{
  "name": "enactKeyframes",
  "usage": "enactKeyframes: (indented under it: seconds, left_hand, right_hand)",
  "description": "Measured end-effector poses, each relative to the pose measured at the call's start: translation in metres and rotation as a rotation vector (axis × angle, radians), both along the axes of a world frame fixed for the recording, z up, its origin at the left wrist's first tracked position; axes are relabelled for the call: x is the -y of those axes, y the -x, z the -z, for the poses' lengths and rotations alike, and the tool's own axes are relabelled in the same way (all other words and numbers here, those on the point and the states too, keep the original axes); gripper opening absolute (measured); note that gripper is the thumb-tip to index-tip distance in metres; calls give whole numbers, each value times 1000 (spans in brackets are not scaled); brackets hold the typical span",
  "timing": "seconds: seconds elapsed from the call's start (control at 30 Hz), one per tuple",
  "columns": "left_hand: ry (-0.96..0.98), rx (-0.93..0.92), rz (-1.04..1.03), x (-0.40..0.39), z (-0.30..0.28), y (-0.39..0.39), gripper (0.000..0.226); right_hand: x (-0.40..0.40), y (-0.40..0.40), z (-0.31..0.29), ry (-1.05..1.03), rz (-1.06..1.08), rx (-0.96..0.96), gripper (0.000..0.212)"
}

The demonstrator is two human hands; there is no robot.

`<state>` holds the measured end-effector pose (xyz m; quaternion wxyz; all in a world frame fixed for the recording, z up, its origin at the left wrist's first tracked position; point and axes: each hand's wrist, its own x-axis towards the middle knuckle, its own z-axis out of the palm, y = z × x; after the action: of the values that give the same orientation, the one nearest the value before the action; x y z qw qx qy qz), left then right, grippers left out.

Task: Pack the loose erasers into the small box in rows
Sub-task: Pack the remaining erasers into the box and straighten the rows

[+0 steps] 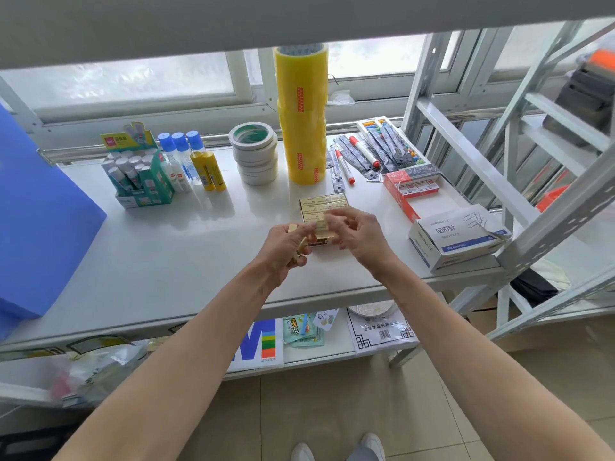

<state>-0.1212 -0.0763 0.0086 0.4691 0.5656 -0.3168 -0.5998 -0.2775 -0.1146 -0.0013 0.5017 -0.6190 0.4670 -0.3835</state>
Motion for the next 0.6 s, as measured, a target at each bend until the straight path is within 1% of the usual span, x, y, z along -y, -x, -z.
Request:
enactKeyframes:
  seconds: [0.07, 0.1, 0.2, 0.3, 0.4, 0.47, 0.6]
  left_hand:
    - [1, 3, -3, 1, 0, 3, 18]
    - [1, 6, 5, 2, 1, 4, 19]
    - [2, 27, 5, 4, 3, 10, 23]
    - [0, 132, -97, 7, 5, 10, 29]
    - [0, 304, -122, 9, 7, 6, 24]
    - [-9, 371, -103, 12, 11, 5, 25]
    - [-27, 446, -49, 16, 17, 7, 31]
  right_hand:
    - [2, 7, 1, 96, -60, -152, 33]
    - [2, 10, 1, 136, -68, -207, 33]
    - [5, 15, 1, 232, -36, -274, 30]
    - [18, 25, 1, 297, 66, -349, 28]
    - [35, 37, 3, 317, 116, -493, 26]
    - [44, 39, 2, 308, 79, -560, 25]
    - [52, 34, -1, 297, -43, -678, 29]
